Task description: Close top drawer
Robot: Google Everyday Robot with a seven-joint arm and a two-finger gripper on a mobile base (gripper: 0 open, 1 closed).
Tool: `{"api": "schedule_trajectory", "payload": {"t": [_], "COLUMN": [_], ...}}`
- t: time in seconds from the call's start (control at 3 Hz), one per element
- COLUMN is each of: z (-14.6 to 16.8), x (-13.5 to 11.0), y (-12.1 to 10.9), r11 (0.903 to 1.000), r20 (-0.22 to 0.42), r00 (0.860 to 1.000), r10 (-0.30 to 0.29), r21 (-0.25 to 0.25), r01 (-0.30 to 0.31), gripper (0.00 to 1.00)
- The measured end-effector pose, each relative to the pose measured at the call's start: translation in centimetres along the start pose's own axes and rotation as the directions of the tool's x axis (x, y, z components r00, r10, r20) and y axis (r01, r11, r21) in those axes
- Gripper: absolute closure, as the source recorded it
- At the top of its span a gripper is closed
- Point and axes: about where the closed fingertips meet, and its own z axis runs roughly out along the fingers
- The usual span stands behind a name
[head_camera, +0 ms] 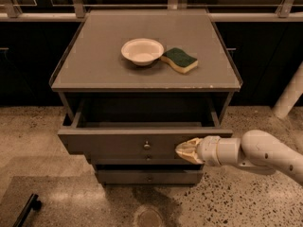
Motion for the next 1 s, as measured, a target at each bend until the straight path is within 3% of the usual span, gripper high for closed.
{"api": "schedule_trajectory", "payload": {"t": [0.67, 1.0], "z": [0.1, 0.3], "x": [-0.8, -3.1], "y": [-2.9, -5.9], "r11": [0.9943, 0.9792], "r20": [-0.006, 0.005], "r00": [0.999, 0.991], "r10": [-0.052, -0.134], "r21": [0.093, 0.155], "r01": [0.052, 0.131], "gripper": [1.0, 1.0]}}
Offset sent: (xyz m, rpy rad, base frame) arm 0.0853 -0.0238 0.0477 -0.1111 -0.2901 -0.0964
